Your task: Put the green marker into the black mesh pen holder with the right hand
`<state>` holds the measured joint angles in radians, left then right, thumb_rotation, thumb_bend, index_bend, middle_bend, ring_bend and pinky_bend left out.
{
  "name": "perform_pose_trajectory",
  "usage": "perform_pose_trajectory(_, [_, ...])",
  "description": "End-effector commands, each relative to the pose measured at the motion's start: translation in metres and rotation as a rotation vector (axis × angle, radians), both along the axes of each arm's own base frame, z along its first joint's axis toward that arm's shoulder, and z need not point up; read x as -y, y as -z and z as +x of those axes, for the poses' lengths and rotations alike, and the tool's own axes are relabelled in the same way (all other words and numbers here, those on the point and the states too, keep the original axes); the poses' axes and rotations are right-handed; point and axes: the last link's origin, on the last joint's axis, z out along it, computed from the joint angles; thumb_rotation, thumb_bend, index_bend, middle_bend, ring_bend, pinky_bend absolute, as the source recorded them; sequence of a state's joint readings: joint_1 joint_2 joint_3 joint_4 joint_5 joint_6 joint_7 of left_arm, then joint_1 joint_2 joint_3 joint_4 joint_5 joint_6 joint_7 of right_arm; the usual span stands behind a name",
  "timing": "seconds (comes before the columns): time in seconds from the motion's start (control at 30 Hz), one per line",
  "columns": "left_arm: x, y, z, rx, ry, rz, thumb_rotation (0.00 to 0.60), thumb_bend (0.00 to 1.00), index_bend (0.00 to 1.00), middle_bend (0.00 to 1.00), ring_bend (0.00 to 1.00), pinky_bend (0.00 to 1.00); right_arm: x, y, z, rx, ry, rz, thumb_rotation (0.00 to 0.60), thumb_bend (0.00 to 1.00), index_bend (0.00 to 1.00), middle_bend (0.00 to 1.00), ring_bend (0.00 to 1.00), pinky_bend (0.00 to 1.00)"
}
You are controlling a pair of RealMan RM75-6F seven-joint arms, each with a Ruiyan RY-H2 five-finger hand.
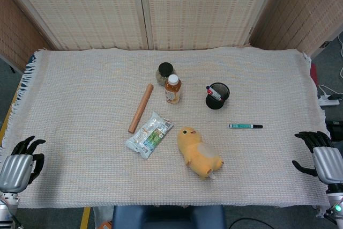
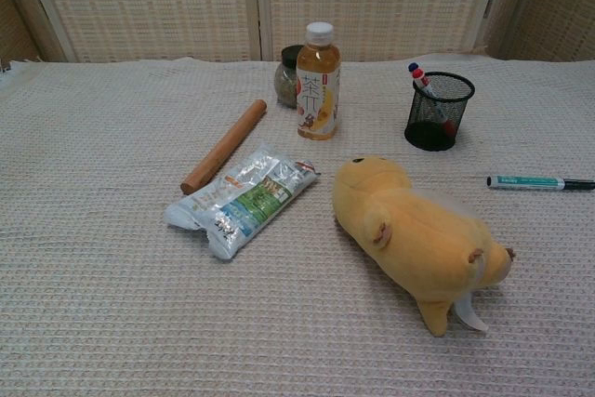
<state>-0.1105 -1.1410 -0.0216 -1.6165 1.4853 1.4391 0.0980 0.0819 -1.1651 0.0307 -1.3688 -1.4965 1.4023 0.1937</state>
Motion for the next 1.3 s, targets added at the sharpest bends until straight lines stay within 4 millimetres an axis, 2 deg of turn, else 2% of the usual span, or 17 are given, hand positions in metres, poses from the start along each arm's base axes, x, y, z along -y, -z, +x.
perform_pose_trajectory(0.03, [0.0,0.0,0.0,0.001,-0.003,0.0,0.6,0.59,0.34,0.21,0.09,0.16,0.0,-0.001,-0.001,0.001,0.003,-0.003,0.6,0.1,0.25,0.19,0.14,0.11])
perform_pose_trajectory(0.33, [0.0,0.001,0.002,-0.007,0.005,0.001,0.6,0.59,0.34,0.21,0.09,0.16,-0.001,-0.003,-0.001,0.005,0.002,-0.007,0.6,0.1,0.26,0.19,0.14,0.11])
perform_pose_trajectory(0.47, [0.0,0.001,0.002,-0.003,0.001,-0.004,0.6,0.59,0.34,0.21,0.09,0.16,0.0,-0.002,-0.003,-0.001,0.014,0.0,0.6,0.1,0.31,0.19,0.14,0.11])
perform_pose_trajectory(0.67, [0.002,0.001,0.006,0.007,0.013,-0.003,0.6,0.58,0.34,0.21,0.09,0.16,0.011,-0.004,-0.008,-0.046,0.037,-0.015,0.6,0.1,0.33,0.19,0.15,0.11])
perform_pose_trajectory(0.83, [0.003,0.003,0.007,0.012,0.019,-0.016,0.6,0.59,0.34,0.21,0.09,0.16,0.043,-0.002,-0.012,-0.117,0.065,0.036,0.6,0.1,0.35,0.19,0.16,0.11])
perform_pose_trajectory(0.97, [0.003,0.004,0.007,0.014,0.018,-0.021,0.6,0.59,0.34,0.21,0.09,0.16,0.08,0.008,-0.011,-0.158,0.094,0.1,0.6,0.1,0.41,0.19,0.16,0.11])
perform_pose_trajectory(1.1, [0.003,0.002,0.008,0.015,0.022,-0.015,0.6,0.59,0.34,0.21,0.09,0.16,0.118,0.031,-0.002,-0.204,0.094,0.186,0.6,0.12,0.39,0.19,0.17,0.11])
perform_pose_trajectory(1.3, [0.003,0.002,0.008,0.017,0.021,-0.013,0.6,0.59,0.34,0.21,0.09,0.16,0.148,0.065,0.025,-0.306,0.017,0.256,0.6,0.13,0.38,0.19,0.17,0.1])
